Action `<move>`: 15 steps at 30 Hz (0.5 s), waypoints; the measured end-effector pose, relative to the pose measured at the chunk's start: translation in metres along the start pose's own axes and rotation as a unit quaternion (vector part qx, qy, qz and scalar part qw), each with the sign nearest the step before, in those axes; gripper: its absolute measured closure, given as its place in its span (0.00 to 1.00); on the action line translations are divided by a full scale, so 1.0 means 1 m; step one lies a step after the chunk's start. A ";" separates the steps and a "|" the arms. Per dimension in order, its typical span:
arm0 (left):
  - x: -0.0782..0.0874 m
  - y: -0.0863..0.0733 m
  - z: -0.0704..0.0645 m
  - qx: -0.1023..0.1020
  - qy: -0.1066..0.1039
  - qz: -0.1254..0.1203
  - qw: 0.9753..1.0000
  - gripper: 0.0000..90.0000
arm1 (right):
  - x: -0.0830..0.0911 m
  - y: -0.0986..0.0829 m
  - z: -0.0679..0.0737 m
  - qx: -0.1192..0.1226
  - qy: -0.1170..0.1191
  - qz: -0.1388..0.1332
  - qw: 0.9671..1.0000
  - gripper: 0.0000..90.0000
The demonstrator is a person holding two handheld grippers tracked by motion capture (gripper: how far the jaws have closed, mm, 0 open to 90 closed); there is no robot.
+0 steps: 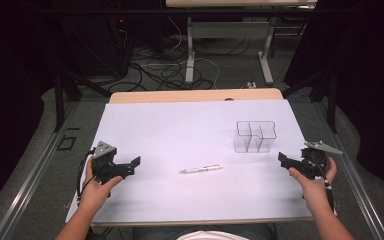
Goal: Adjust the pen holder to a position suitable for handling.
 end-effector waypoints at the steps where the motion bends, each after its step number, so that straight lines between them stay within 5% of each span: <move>1: -0.001 0.000 0.000 -0.001 0.002 -0.002 1.000 0.00 | -0.001 0.000 0.000 0.010 -0.002 -0.008 1.000 0.07; 9: 0.000 0.000 0.005 0.015 0.006 -0.011 1.000 0.00 | -0.007 0.009 0.003 0.028 0.004 -0.045 0.999 0.09; 12: 0.001 0.000 0.004 0.009 0.006 -0.013 1.000 0.00 | -0.011 0.013 0.000 0.027 0.005 -0.056 0.998 0.21; 15: 0.004 -0.003 0.004 0.005 0.007 -0.008 1.000 0.00 | -0.015 0.016 -0.001 0.022 0.019 -0.037 0.999 0.38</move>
Point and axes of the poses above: each handheld gripper's, and its own axes: x roughly backward along the jaws, y roughly out of its top, z roughly to its left, the point moved 4 cm from there along -x, roughly forward along the jaws, and after that the axes turned 8 degrees about -y, right-handed, at the moved point
